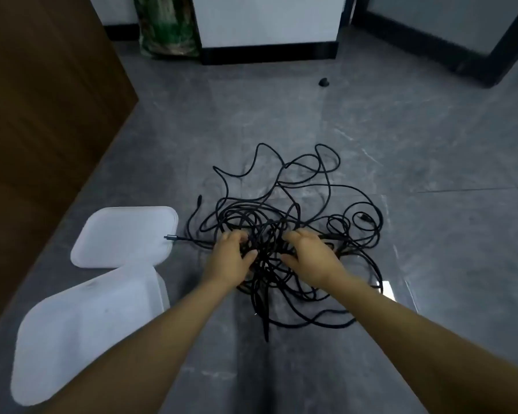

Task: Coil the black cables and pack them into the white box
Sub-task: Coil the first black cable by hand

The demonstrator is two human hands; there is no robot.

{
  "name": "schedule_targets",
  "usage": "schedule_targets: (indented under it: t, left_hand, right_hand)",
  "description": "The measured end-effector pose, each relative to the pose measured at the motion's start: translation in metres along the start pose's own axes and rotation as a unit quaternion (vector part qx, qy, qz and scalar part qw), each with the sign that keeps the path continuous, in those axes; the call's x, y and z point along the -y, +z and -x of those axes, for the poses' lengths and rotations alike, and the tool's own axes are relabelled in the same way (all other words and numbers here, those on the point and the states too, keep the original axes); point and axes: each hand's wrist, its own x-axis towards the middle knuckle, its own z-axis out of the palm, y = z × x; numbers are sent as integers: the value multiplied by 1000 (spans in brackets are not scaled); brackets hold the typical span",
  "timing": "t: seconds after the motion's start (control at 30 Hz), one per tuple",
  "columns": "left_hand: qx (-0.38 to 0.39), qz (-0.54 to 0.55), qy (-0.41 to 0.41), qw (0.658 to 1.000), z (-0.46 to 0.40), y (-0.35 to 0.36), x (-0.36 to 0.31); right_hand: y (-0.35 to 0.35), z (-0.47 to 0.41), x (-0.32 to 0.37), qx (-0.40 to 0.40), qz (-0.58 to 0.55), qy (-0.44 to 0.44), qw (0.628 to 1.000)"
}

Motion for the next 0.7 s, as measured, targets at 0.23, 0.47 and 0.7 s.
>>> schedule_targets:
  t: [0.23, 0.47, 0.7]
  left_hand:
    - [-4, -46, -32, 998, -16, 14, -13]
    - [-82, 99, -27, 991, -16, -2, -1]
    - [-107, 195, -45, 974, -23, -22, 12]
  right_hand:
    - [-5, -4, -16, -4, -15, 32, 999]
    - [3, -35, 7, -13, -85, 30, 996]
    - [33, -53, 37, 8, -213, 68, 975]
